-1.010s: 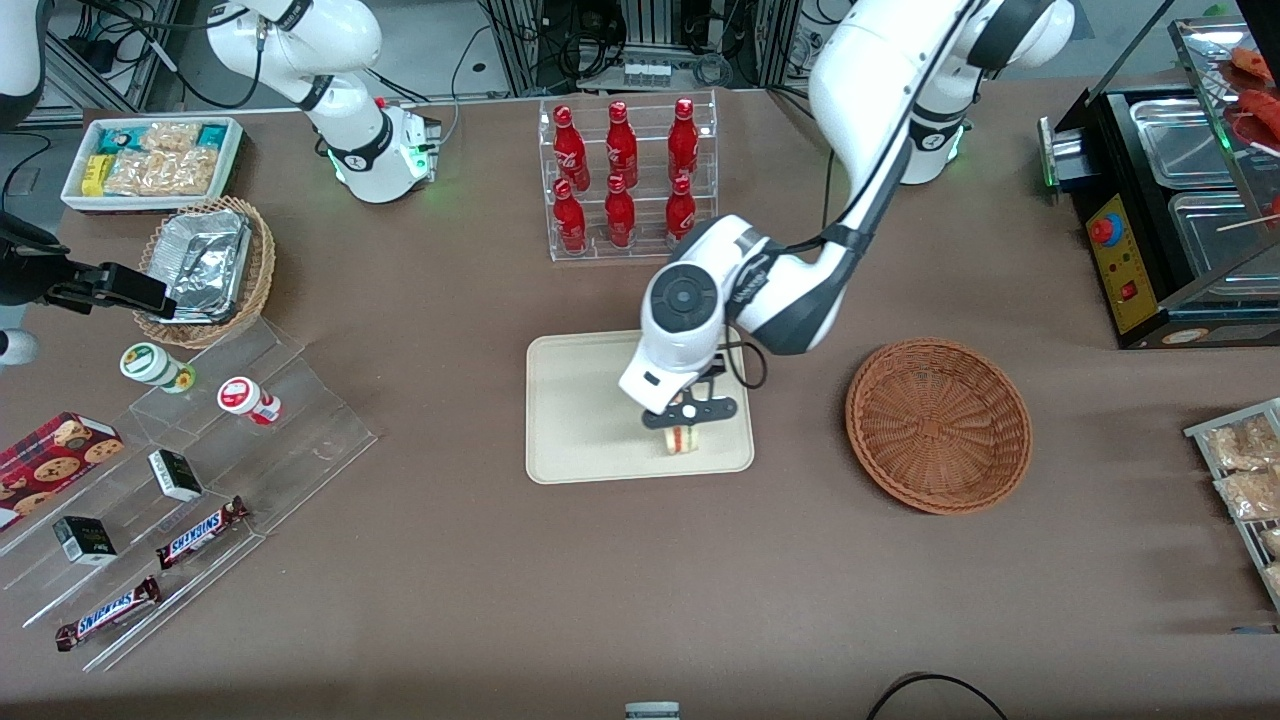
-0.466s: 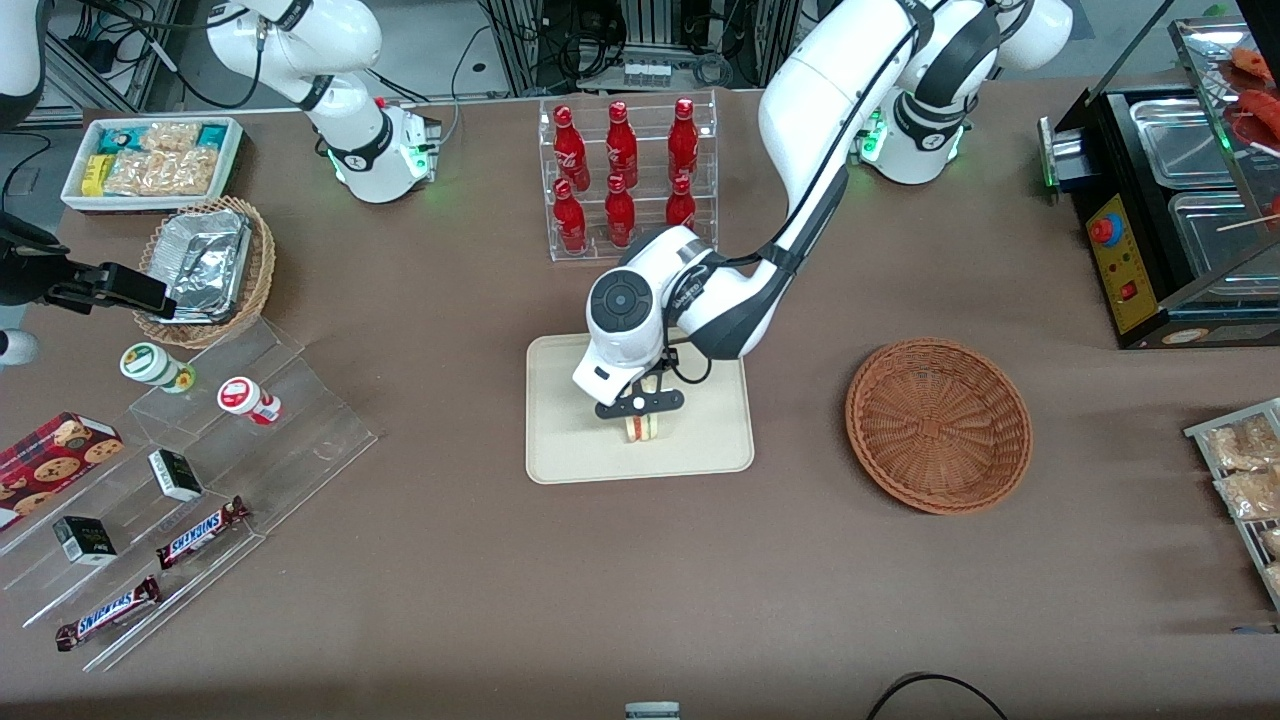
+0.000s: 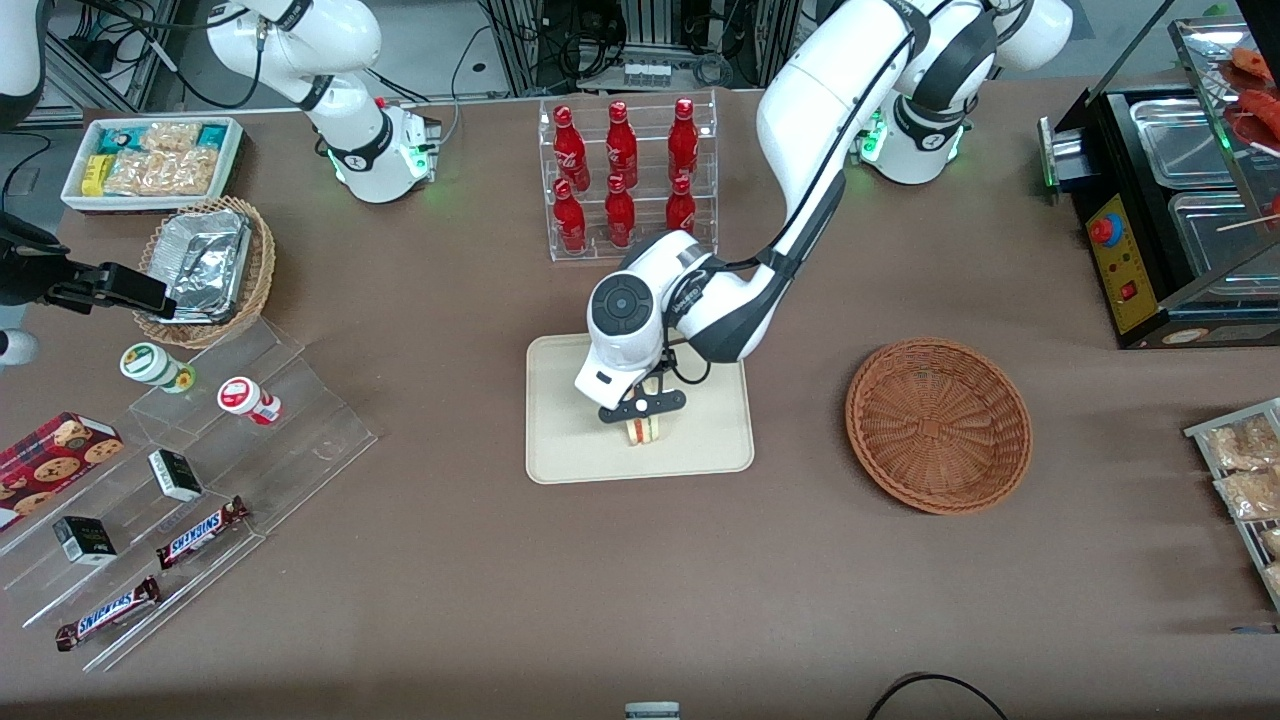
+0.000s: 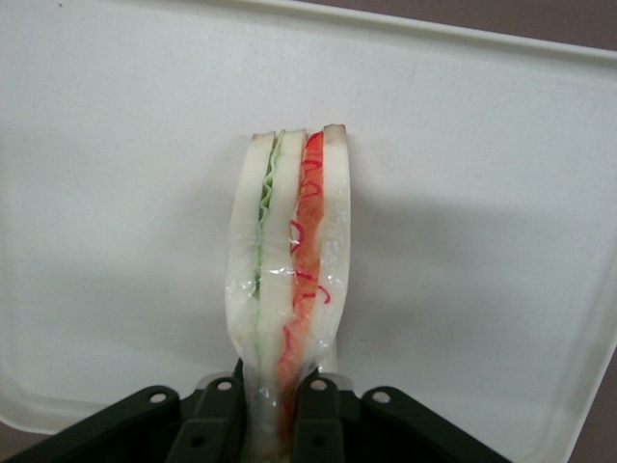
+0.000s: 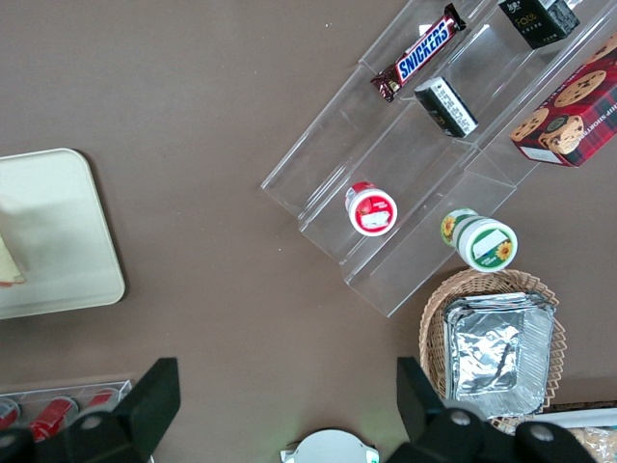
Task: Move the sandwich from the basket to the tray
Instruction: 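Lower the held sandwich onto the beige tray, then open the left gripper to release the sandwich and raise it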
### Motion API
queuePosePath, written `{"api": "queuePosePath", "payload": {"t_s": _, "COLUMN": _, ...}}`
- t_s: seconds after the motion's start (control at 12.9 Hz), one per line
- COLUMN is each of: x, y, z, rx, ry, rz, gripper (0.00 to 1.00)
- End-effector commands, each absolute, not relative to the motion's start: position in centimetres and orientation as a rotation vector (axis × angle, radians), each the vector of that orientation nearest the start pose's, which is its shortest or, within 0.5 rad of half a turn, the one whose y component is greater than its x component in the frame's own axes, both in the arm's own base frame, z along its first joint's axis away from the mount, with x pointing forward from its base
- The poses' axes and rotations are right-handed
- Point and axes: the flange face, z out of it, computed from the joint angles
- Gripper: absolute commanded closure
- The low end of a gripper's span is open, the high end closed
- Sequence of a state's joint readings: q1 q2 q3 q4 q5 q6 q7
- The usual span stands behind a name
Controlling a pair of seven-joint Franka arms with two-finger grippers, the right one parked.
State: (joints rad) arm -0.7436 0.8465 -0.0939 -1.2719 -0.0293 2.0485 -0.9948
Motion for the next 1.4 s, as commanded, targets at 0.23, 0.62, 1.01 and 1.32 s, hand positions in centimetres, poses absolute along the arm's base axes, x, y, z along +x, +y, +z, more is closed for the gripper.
{"api": "queuePosePath", "payload": {"t_s": 0.23, "x": 51.4, "y": -54.7, "z": 28.0, "rx": -3.159, "ry": -0.331, "rz": 0.142, "gripper": 0.0}}
{"api": "queuePosePath", "payload": {"t_s": 0.62, "x": 51.8, "y": -53.2, "z": 33.8, "rx": -3.121, "ry": -0.272, "rz": 0.083, "gripper": 0.0}}
{"api": "queuePosePath", "payload": {"t_s": 1.01, "x": 55.2, "y": -47.0, "z": 40.1, "rx": -3.102, "ry": -0.328, "rz": 0.062, "gripper": 0.0}}
{"api": "queuePosePath", "payload": {"t_s": 1.32, "x": 57.3, "y": -38.9, "z": 42.9, "rx": -3.109, "ry": -0.224, "rz": 0.065, "gripper": 0.0}}
